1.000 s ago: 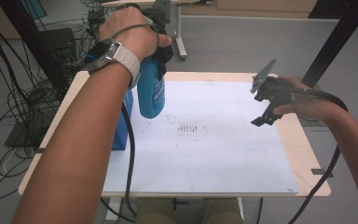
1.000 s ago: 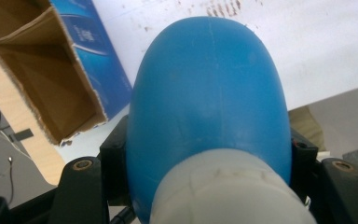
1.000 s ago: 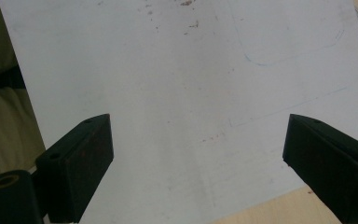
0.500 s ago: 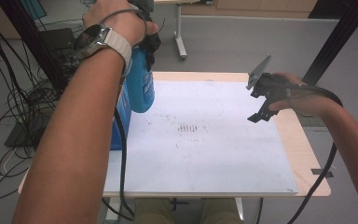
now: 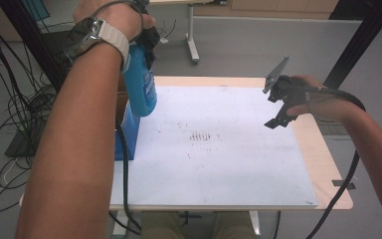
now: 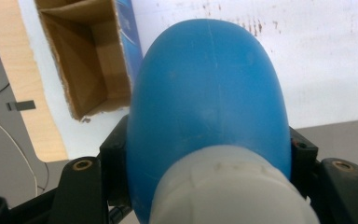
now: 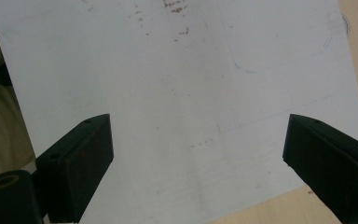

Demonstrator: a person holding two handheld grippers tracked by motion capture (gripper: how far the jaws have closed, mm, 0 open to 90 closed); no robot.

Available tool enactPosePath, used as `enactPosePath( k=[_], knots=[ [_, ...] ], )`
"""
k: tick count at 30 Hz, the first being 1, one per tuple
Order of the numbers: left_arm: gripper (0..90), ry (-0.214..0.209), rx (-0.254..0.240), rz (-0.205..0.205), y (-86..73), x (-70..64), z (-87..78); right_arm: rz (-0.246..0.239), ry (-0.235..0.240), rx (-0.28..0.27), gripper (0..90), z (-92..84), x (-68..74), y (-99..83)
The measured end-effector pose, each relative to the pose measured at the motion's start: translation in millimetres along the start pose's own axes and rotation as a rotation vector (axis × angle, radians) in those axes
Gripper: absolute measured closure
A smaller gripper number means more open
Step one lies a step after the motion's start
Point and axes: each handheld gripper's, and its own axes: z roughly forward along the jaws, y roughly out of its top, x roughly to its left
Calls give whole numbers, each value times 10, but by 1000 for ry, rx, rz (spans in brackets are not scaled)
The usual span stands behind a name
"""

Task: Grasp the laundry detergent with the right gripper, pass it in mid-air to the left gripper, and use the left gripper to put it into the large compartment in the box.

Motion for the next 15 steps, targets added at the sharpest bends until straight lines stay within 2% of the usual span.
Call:
enactPosePath(
  k=[7, 15],
  knots=[
    [378, 2, -16, -30, 7, 127, -67, 1, -3, 6, 85, 18, -32, 25],
    [378, 7, -31, -44, -19, 239, -137, 3, -4, 8, 84, 18, -44, 51]
  ],
)
